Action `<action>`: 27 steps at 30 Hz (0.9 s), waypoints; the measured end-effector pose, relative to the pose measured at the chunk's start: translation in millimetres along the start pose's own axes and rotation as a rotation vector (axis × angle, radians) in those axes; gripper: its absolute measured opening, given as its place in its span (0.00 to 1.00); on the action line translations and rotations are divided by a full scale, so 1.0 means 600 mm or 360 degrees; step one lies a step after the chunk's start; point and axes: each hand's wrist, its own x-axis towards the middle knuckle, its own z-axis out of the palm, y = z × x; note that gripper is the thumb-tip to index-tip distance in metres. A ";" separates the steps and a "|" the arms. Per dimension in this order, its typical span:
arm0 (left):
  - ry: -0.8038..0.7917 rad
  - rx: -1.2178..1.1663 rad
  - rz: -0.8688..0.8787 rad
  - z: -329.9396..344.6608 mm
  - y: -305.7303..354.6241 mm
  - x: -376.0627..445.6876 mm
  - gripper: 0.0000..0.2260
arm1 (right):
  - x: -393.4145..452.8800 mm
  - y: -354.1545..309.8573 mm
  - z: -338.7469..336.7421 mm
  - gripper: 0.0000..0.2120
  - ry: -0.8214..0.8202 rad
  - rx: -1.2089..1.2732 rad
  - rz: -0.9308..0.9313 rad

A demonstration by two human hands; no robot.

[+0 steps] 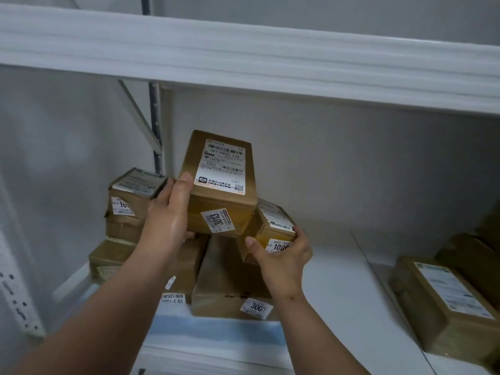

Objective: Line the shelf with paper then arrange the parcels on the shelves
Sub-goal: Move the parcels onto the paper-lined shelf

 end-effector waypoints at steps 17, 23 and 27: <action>0.0013 -0.0077 0.0019 -0.029 -0.002 0.047 0.40 | 0.008 0.035 0.084 0.33 -0.0344 -0.0592 -0.0042; -0.0081 -0.0026 0.0048 -0.004 -0.002 0.046 0.42 | 0.036 -0.010 0.060 0.13 0.0007 -0.0012 -0.0032; -0.0155 0.0043 0.0085 0.017 -0.004 0.041 0.42 | 0.046 -0.066 0.031 0.15 -0.0078 0.0412 0.0107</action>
